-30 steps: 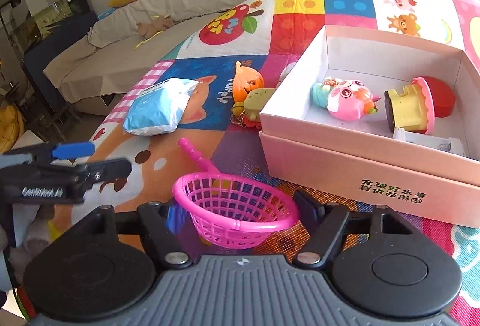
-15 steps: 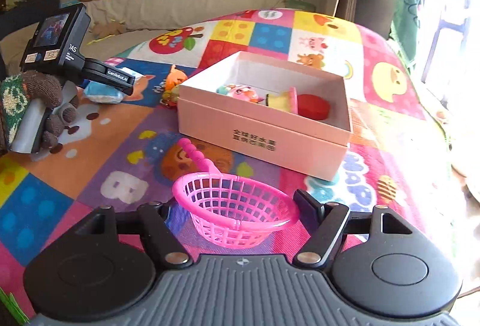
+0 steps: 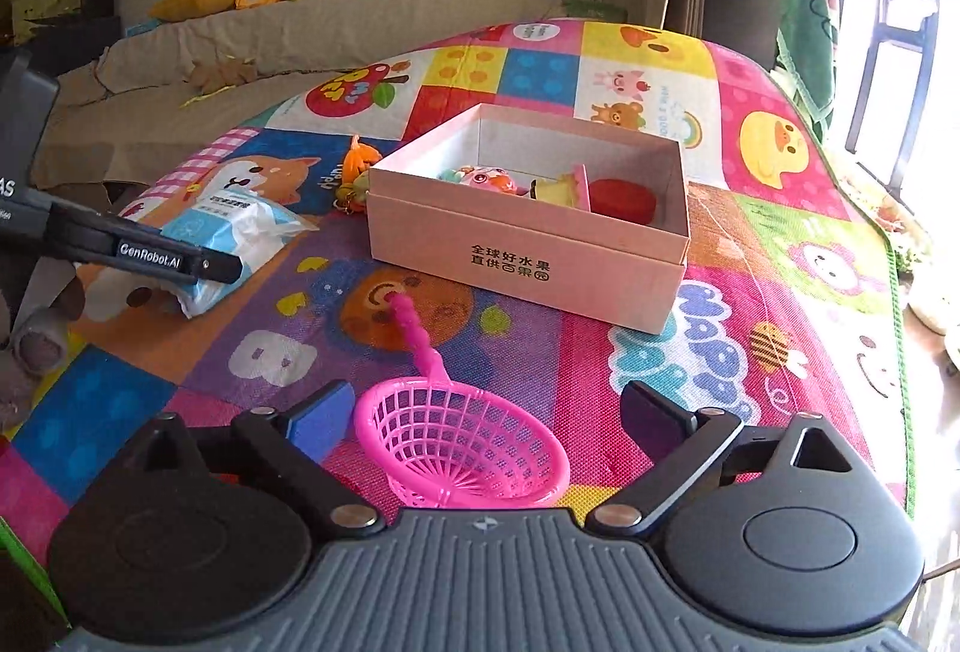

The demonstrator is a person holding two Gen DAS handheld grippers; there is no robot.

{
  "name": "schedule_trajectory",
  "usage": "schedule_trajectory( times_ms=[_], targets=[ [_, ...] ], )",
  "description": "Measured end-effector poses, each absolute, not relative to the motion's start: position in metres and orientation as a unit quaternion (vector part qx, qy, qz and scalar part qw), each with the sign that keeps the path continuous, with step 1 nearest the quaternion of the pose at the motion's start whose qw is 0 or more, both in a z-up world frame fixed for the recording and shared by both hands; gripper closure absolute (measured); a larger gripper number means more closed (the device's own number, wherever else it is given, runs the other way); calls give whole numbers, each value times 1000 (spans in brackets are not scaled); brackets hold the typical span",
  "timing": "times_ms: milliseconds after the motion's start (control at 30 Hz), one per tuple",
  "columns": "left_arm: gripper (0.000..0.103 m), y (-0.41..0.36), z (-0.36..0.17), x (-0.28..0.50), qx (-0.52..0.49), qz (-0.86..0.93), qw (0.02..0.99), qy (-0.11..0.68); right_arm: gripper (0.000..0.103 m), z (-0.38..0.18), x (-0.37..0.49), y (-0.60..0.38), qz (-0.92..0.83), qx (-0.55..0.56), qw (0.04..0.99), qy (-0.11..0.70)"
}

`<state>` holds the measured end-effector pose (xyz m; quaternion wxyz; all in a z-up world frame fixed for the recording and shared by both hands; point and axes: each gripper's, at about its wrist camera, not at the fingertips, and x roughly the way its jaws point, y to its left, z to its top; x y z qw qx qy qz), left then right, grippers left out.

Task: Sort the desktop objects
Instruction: 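Grasp the blue wet-wipes pack with the left gripper, then carry the wipes pack with the left gripper toward the box while the right carries the scoop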

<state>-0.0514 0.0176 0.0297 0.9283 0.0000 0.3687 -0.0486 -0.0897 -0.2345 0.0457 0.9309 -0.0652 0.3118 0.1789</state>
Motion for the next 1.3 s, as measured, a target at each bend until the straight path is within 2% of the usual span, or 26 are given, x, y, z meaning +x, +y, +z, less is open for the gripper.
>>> schedule_trajectory(
  times_ms=[67, 133, 200, 300, 467, 633, 800, 833, 867, 933, 1033, 1067, 1100, 1233, 1300],
  targets=[
    [36, 10, 30, -65, 9, -71, 926, 371, 3, 51, -91, -241, 192, -48, 927, 319],
    [30, 3, 29, -75, 24, -92, 924, 371, 3, 56, -90, -247, 199, -30, 924, 326],
    [17, -1, 29, -83, 32, -105, 924, 367, 0, 59, -86, -251, 201, -18, 922, 331],
    [10, -1, 31, -86, 30, -110, 925, 361, 0, 59, -81, -245, 209, -29, 916, 342],
    [7, 4, 27, -82, 19, -103, 923, 369, 0, 45, -72, -223, 227, -83, 900, 363],
    [6, 11, 27, -82, 10, -98, 923, 371, 0, 29, -43, -224, 230, -48, 878, 418],
    [3, 8, 35, -69, 9, -103, 926, 362, 0, 28, -51, -214, 244, -82, 876, 408],
    [3, 6, 35, -64, 13, -99, 927, 361, 4, 29, -53, -211, 246, -93, 876, 405],
    [3, 3, 35, -60, 18, -94, 928, 361, 13, 30, -54, -208, 249, -103, 873, 407],
    [3, -1, 33, -51, 24, -83, 928, 362, 21, 29, -54, -205, 251, -113, 869, 412],
    [4, -1, 28, -44, 27, -70, 928, 364, 22, 31, -58, -205, 245, -117, 870, 410],
    [7, -1, 26, -43, 29, -66, 929, 364, 22, 31, -59, -207, 243, -117, 871, 410],
    [16, -1, 25, -44, 32, -63, 929, 364, 22, 32, -61, -209, 241, -115, 871, 411],
    [42, 4, 27, -49, 35, -65, 929, 364, 22, 44, -70, -220, 237, -98, 878, 403],
    [46, 4, 35, -53, 32, -71, 932, 354, 22, 59, -76, -227, 237, -83, 889, 384]
  ],
)
